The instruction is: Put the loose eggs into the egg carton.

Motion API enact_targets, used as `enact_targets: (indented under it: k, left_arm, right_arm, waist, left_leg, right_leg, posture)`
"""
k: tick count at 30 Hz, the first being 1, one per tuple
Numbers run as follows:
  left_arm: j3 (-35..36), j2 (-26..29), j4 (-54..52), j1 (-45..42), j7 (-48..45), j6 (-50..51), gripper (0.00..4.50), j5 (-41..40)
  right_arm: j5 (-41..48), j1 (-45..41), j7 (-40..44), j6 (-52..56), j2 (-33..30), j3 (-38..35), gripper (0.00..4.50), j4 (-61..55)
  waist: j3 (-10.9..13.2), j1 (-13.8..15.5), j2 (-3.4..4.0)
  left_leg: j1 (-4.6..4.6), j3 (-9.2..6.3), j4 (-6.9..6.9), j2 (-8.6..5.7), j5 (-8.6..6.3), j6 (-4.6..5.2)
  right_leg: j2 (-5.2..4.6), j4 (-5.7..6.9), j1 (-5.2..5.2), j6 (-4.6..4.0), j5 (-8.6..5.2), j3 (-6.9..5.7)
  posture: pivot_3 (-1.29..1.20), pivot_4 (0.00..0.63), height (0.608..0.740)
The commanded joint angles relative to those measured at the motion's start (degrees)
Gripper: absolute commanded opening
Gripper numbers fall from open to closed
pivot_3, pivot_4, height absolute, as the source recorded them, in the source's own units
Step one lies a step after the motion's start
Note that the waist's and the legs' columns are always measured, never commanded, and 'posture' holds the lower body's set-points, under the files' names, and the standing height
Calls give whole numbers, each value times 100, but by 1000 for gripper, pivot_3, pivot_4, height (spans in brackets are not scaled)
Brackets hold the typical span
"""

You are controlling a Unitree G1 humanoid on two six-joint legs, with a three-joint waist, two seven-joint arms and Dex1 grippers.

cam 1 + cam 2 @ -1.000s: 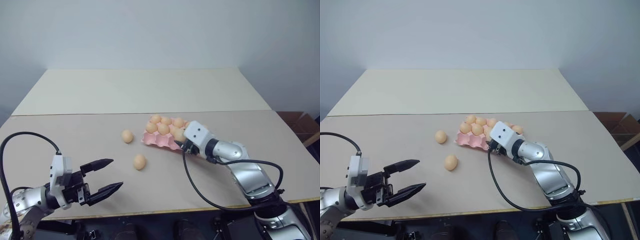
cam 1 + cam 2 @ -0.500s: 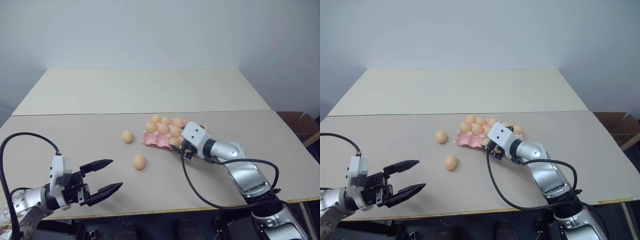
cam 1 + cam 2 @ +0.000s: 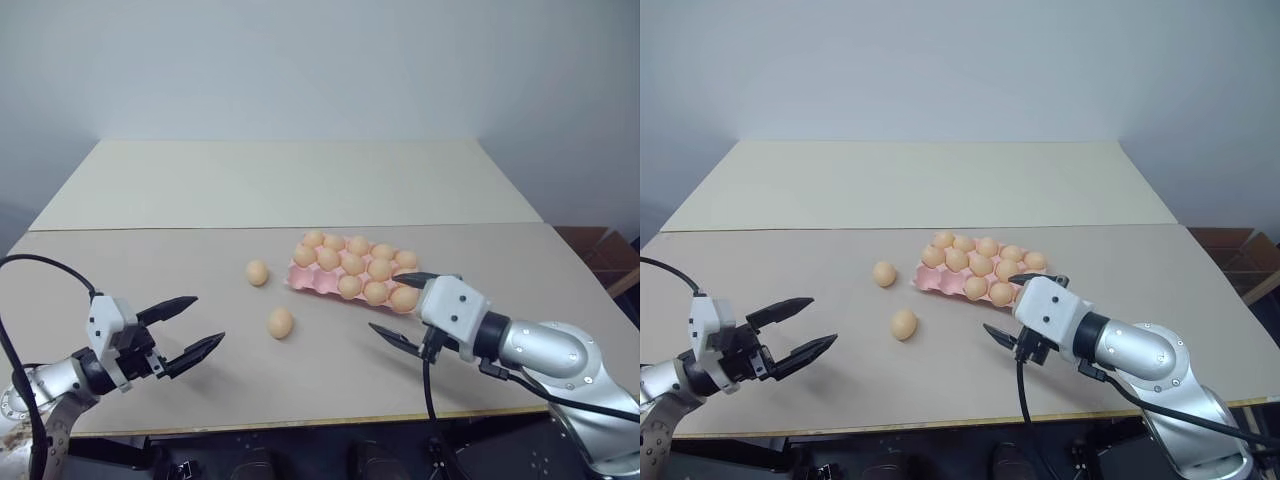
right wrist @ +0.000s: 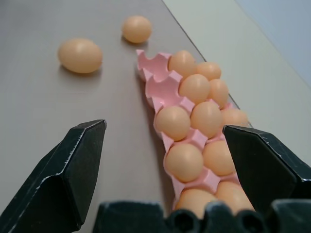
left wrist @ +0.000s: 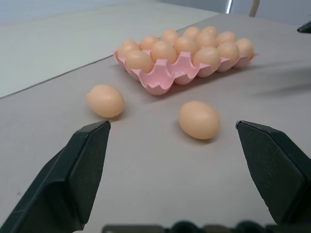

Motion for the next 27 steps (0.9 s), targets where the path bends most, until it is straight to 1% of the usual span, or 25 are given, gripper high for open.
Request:
enact_targets:
  k: [1, 5, 9, 12, 20, 22, 27]
  left_arm:
    - [-72, 120, 52, -159, -142, 59, 4500, -86]
    - [-459, 69, 223, -540, -91, 116, 4500, 67]
    - [-1108, -99, 496, -1001, 38, -114, 4500, 594]
    - [-1422, -264, 678, -1239, 89, -195, 4500, 805]
    - [-1969, -487, 1052, -1785, 117, -343, 4500, 1204]
    - [-2098, -479, 1138, -1851, 33, -411, 4500, 1317]
    - [-2403, -567, 1395, -2061, 174, -547, 4500, 1705]
  right_arm:
    - [112, 116, -67, 134, -105, -198, 4466, -328]
    - [156, 406, -56, 204, -280, -202, 4466, -550]
    - [88, 688, -136, 184, -413, -181, 4466, -629]
    - [1, 883, -223, 172, -493, -170, 4466, -683]
    - [-113, 1202, -542, 259, -463, -158, 4466, -825]
    - [-137, 1216, -628, 281, -438, -121, 4466, -839]
    - [-156, 1181, -791, 356, -378, -72, 4466, -840]
  waist:
    - [0, -2, 0]
    - [0, 27, 0]
    - [-1, 69, -2]
    - [-2, 69, -3]
    - [-2, 76, -4]
    - [-2, 80, -5]
    - [-2, 88, -5]
  left_leg:
    - [2, -1, 0, 0, 0, 0]
    - [3, -1, 0, -1, 0, 0]
    - [2, 0, 0, -3, 0, 0]
    - [0, 0, 0, -4, 0, 0]
    - [1, -4, 0, -4, 0, 0]
    - [1, -4, 0, -4, 0, 0]
    - [-1, -4, 0, -4, 0, 1]
  right_leg:
    - [0, 0, 2, 0, 0, -1]
    - [-1, 1, 4, 0, 0, -1]
    - [-2, -5, 10, 2, 0, 0]
    - [-2, -8, 9, 3, 0, 1]
    - [0, -5, 10, 4, 1, 0]
    - [-1, -5, 10, 4, 0, 0]
    - [0, -7, 10, 5, 0, 0]
  posture:
    - [0, 150, 740]
    - [0, 150, 740]
    - [0, 150, 740]
    - [0, 150, 740]
    - [0, 150, 740]
    - [0, 150, 740]
    - [0, 150, 740]
